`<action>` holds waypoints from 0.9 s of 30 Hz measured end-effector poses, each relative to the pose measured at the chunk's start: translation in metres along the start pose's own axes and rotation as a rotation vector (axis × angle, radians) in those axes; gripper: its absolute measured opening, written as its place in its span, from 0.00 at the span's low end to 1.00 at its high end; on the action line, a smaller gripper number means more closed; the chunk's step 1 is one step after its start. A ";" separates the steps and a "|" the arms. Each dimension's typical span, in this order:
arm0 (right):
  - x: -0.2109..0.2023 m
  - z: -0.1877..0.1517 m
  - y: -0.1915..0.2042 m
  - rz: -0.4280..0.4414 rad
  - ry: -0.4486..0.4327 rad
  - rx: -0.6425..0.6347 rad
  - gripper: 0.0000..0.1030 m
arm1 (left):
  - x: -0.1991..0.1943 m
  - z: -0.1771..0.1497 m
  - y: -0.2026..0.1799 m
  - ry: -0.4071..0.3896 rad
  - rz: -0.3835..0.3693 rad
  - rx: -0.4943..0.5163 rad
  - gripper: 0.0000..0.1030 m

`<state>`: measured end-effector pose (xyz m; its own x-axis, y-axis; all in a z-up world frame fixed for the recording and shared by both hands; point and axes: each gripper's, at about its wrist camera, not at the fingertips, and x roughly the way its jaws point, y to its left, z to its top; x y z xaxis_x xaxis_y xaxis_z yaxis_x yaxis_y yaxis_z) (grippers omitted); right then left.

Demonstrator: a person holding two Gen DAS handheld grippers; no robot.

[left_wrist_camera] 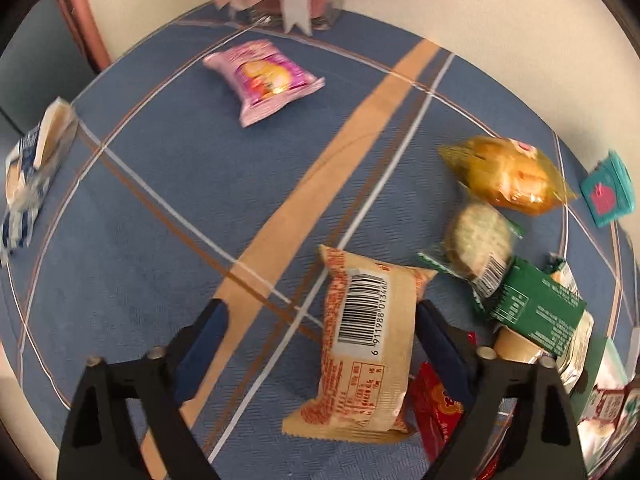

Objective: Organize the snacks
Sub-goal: 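Grasp the cream barcode biscuit pack with the left tool while the right tool grasps the red foil bar, then carry both packs into the white tray and open both tools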

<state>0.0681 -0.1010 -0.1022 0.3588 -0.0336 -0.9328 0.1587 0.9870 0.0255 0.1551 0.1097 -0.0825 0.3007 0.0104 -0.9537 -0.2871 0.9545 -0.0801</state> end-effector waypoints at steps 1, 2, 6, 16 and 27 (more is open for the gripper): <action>0.001 0.002 -0.004 -0.002 0.002 0.002 0.63 | 0.001 0.000 0.002 0.008 -0.010 -0.008 0.71; 0.002 0.003 -0.007 -0.003 0.004 0.005 0.63 | 0.002 0.001 0.002 0.014 -0.014 -0.007 0.65; -0.002 0.007 -0.015 0.004 0.004 0.026 0.52 | 0.003 -0.002 0.001 0.028 -0.008 0.002 0.41; -0.036 0.009 -0.034 0.033 -0.022 0.049 0.47 | -0.028 -0.005 0.010 -0.006 -0.038 -0.022 0.36; -0.089 0.011 -0.036 0.066 -0.108 0.038 0.47 | -0.082 -0.009 0.015 -0.104 -0.095 -0.045 0.36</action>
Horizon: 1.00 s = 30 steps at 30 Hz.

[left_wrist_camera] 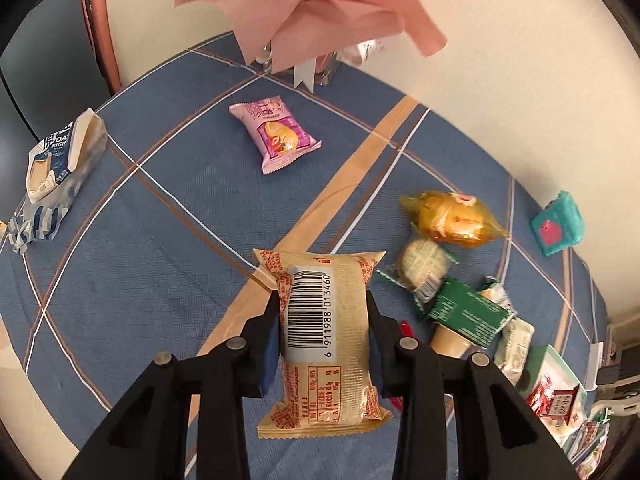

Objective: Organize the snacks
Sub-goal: 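Carry both packs into the white tray and open both tools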

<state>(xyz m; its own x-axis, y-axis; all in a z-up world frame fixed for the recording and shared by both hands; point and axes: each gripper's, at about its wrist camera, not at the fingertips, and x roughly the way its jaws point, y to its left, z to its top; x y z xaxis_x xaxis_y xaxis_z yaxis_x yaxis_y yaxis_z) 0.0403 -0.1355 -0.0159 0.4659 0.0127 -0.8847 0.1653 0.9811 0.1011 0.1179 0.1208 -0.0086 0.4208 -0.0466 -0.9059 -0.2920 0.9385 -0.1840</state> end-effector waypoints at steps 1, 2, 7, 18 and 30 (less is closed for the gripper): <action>-0.004 0.000 -0.002 0.002 -0.005 0.002 0.46 | -0.003 -0.002 -0.001 -0.002 -0.002 0.003 0.36; -0.007 -0.003 0.000 0.002 -0.010 0.004 0.46 | -0.005 -0.004 -0.003 -0.004 -0.004 0.005 0.36; -0.015 -0.003 -0.008 0.001 -0.033 0.010 0.46 | -0.015 -0.014 -0.017 -0.004 -0.038 0.028 0.36; -0.024 0.004 -0.034 0.031 -0.060 0.074 0.46 | -0.035 -0.031 -0.059 -0.003 -0.129 0.109 0.36; -0.071 0.004 -0.103 -0.055 -0.176 0.179 0.46 | -0.055 -0.068 -0.138 -0.017 -0.186 0.299 0.36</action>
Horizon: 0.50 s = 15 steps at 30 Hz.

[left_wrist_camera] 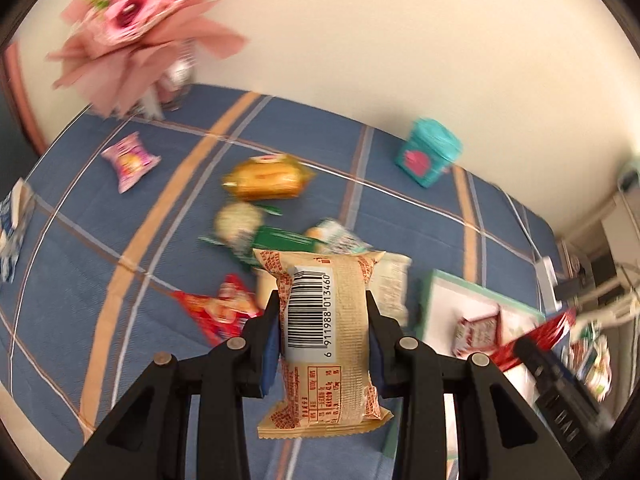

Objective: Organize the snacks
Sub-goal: 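Carry both packs into the white tray and open both tools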

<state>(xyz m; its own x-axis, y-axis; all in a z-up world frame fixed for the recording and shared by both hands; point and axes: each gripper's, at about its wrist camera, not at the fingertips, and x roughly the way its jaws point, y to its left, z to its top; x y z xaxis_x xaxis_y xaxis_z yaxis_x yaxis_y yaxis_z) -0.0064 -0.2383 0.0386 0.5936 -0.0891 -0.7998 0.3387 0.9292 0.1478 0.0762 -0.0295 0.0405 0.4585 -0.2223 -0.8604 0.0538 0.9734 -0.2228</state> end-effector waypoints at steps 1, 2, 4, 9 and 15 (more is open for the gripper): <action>-0.004 0.001 -0.010 -0.013 -0.008 0.015 0.46 | 0.000 -0.003 -0.010 0.002 -0.006 0.022 0.36; -0.006 0.002 -0.018 -0.024 -0.014 0.026 0.46 | 0.001 -0.006 -0.020 0.006 -0.015 0.046 0.36; -0.011 0.004 -0.035 -0.056 -0.025 0.046 0.46 | 0.004 -0.013 -0.044 0.020 -0.044 0.099 0.36; -0.010 0.007 -0.070 -0.128 -0.007 0.087 0.46 | 0.017 -0.036 -0.100 0.054 -0.063 0.249 0.36; 0.022 0.002 -0.094 -0.123 0.100 0.122 0.46 | 0.053 -0.063 -0.136 0.137 -0.041 0.365 0.36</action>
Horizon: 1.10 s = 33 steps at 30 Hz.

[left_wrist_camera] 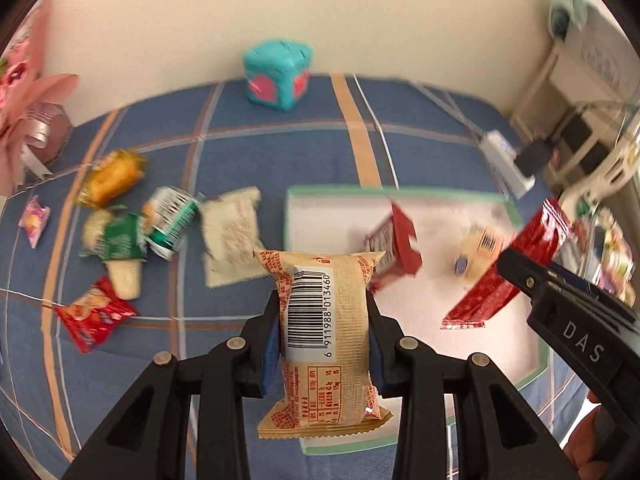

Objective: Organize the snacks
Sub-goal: 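Carry both packs into the white tray and open both tools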

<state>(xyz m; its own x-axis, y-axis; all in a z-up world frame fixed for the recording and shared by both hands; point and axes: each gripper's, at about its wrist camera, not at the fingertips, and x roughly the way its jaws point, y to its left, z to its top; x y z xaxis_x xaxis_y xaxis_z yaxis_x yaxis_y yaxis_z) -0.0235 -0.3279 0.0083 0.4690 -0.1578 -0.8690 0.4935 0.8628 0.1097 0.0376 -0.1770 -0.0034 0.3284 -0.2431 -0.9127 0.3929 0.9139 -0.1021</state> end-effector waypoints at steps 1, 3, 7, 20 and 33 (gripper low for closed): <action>0.006 0.000 -0.001 0.003 0.016 0.002 0.46 | 0.009 -0.002 -0.003 0.023 0.004 0.008 0.36; 0.017 -0.001 -0.002 0.007 0.041 0.000 0.46 | 0.023 -0.005 -0.007 0.056 0.011 0.017 0.36; 0.035 -0.003 -0.004 0.010 0.082 0.001 0.46 | 0.046 -0.010 -0.010 0.100 0.017 0.017 0.37; 0.049 -0.005 0.000 0.009 0.111 -0.005 0.48 | 0.060 -0.010 -0.020 0.099 0.004 0.030 0.65; 0.040 -0.002 0.000 0.014 0.089 -0.005 0.67 | 0.035 -0.009 -0.016 0.083 0.022 0.011 0.70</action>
<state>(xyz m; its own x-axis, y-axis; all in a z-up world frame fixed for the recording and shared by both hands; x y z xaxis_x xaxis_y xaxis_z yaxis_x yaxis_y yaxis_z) -0.0067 -0.3328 -0.0273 0.4087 -0.1021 -0.9069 0.4835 0.8671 0.1203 0.0350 -0.1974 -0.0377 0.2647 -0.1946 -0.9445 0.3956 0.9151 -0.0777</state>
